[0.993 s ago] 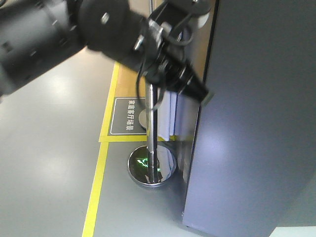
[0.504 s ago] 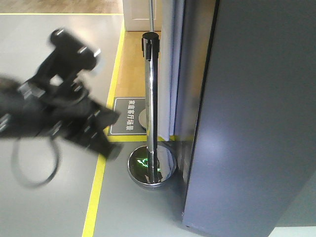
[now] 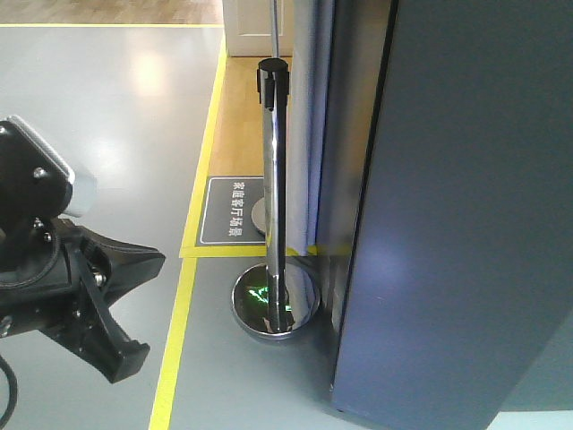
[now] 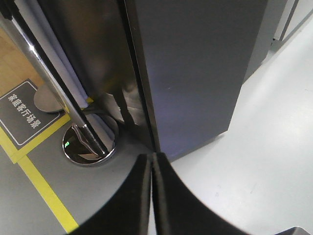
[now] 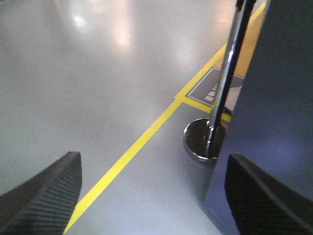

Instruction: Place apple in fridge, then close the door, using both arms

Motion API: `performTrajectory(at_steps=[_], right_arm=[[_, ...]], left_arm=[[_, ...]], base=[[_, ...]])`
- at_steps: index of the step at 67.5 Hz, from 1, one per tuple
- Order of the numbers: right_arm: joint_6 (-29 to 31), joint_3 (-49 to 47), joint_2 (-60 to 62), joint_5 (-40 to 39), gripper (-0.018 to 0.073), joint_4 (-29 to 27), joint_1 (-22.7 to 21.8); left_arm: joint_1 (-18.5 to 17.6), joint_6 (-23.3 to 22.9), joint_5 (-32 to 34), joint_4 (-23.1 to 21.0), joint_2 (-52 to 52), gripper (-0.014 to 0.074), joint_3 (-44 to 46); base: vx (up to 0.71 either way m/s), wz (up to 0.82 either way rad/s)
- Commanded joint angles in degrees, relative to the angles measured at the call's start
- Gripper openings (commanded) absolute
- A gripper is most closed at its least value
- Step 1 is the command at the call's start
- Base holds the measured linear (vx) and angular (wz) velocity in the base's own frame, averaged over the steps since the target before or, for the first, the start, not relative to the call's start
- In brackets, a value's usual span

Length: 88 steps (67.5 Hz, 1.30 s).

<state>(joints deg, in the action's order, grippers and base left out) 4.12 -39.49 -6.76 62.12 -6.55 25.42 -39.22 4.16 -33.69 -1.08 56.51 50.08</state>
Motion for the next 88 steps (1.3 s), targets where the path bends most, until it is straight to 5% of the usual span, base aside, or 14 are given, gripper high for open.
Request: performTrajectory(at_steps=[1,10,23,35,43,56,65,80,88], right_arm=[[-3.2,-1.5,-3.2,-5.1,0.0533,4.6,-0.1],[-7.9,-1.5,-8.8,-5.9,0.0417,10.0,-0.1],[-8.2,-1.5,-17.6,-12.2,0.0174,13.7,-0.1],[-9.5,-1.5,-24.3,-19.3,-0.0017,22.5,-0.1],[-17.0,-1.5,-27.9,-22.8,-0.0009,32.1,-0.1],[-41.7,-1.7,-34.5,-24.4,-0.0003,56.1,-0.2],[-53.2,-2.7,-39.6,-23.9,-0.0002,69.6,-0.2],[-55.8,-12.5,-49.6,-18.8,-0.0002,78.5,-0.8],[-55.3,-18.0,-54.4,-22.0,-0.0002,77.8,-8.0]], left_arm=[[0.0,-0.5,4.0,-0.4,-0.7,-0.0006,1.5],[0.0,-0.5,3.8,-0.4,-0.7,-0.0006,1.5],[0.0,-0.5,3.7,-0.4,-0.7,-0.0006,1.5],[0.0,-0.5,3.7,-0.4,-0.7,-0.0006,1.5],[0.0,-0.5,3.7,-0.4,-0.7,-0.0006,1.5],[0.0,-0.5,3.7,-0.4,-0.7,-0.0006,1.5],[0.0,-0.5,3.7,-0.4,-0.7,-0.0006,1.5],[0.0,-0.5,3.7,-0.4,-0.7,-0.0006,1.5],[0.0,-0.5,3.7,-0.4,-0.7,-0.0006,1.5]], base=[[0.00,0.00],[0.00,0.00],[0.00,0.00],[0.00,0.00],[0.00,0.00],[0.00,0.00],[0.00,0.00],[0.00,0.00],[0.00,0.00]])
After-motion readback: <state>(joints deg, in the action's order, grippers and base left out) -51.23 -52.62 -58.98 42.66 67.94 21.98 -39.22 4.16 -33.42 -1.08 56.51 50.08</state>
